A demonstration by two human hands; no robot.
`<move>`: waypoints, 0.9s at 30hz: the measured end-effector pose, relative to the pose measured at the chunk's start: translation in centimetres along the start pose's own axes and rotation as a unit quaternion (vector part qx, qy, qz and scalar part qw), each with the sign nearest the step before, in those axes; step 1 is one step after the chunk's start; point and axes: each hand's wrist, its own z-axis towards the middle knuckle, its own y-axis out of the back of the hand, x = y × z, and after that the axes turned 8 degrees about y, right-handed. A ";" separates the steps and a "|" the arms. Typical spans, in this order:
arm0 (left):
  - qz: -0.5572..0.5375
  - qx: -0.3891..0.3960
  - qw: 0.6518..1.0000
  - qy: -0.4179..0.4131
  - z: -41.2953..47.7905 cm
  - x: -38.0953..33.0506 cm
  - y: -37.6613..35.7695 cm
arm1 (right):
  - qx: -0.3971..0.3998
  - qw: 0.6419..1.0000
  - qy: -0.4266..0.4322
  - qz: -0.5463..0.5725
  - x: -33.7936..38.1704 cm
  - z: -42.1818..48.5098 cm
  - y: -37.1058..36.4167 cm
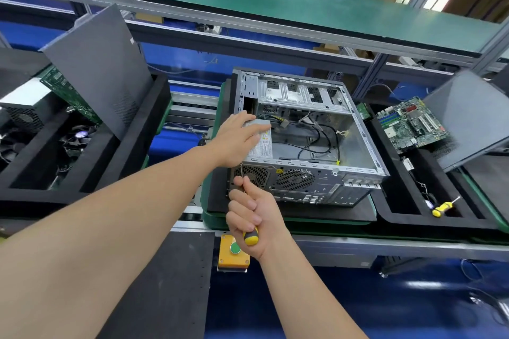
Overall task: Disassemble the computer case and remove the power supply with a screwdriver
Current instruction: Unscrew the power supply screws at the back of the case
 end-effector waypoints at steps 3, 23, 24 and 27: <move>-0.007 -0.002 1.000 0.004 0.0 0.0 -0.2 | -0.084 0.959 0.088 -0.255 -0.5 0.4 -0.5; -0.010 0.002 1.000 0.002 0.0 0.0 0.0 | -0.126 0.852 0.121 -0.493 1.1 0.3 0.4; -0.010 0.002 1.000 0.002 0.0 0.0 0.0 | -0.098 0.882 0.102 -0.449 1.4 0.1 0.6; -0.009 0.001 1.000 0.001 -0.1 -0.1 0.1 | -0.027 0.924 0.078 -0.374 2.0 -0.3 1.1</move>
